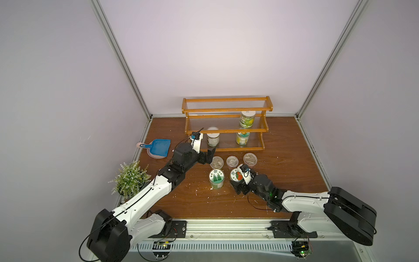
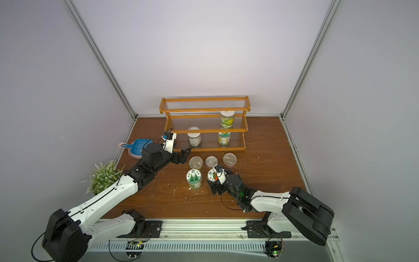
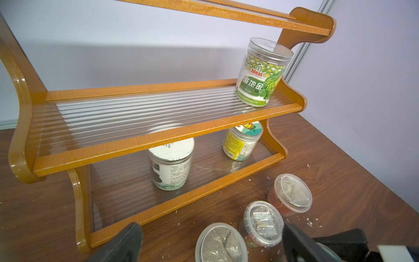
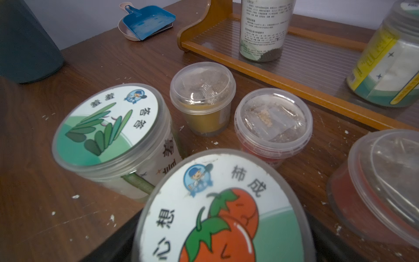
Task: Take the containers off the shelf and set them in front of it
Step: Place the container at the center of the board.
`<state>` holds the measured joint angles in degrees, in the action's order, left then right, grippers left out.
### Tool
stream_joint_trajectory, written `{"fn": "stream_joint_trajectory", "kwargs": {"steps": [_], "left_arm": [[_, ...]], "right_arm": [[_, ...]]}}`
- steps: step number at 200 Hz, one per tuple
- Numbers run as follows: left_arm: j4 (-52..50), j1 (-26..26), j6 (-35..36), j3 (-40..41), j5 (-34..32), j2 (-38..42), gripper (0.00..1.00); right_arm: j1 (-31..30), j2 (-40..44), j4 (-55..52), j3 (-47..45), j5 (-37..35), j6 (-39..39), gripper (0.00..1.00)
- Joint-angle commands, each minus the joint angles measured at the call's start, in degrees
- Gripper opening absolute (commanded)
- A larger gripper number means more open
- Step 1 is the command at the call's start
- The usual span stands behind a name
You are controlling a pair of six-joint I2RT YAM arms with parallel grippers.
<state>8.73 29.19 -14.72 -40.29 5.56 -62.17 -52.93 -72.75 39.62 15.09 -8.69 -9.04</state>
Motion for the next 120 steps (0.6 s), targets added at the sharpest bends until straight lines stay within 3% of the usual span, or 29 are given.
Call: {"fn": "stream_joint_trajectory", "kwargs": {"steps": [1, 56, 100, 120], "left_arm": [[-0.3, -0.6, 0.6, -0.1, 0.8, -0.1, 0.99], [-0.4, -0.7, 0.4, -0.2, 0.8, 0.0, 0.99], [0.0, -0.7, -0.5, -0.2, 2.0, 0.3, 0.99], [0.7, -0.7, -1.1, -0.1, 2.6, 0.6, 0.99]], "right_arm": [[-0.4, 2.8, -2.1, 0.9, -0.1, -0.2, 0.99], [-0.7, 11.6, -15.1, 5.7, 1.1, -0.5, 0.99], [-0.3, 22.5, -23.7, 10.0, -5.9, 0.6, 0.99], [3.5, 23.2, -23.2, 13.8, -7.5, 3.2, 0.99]]}}
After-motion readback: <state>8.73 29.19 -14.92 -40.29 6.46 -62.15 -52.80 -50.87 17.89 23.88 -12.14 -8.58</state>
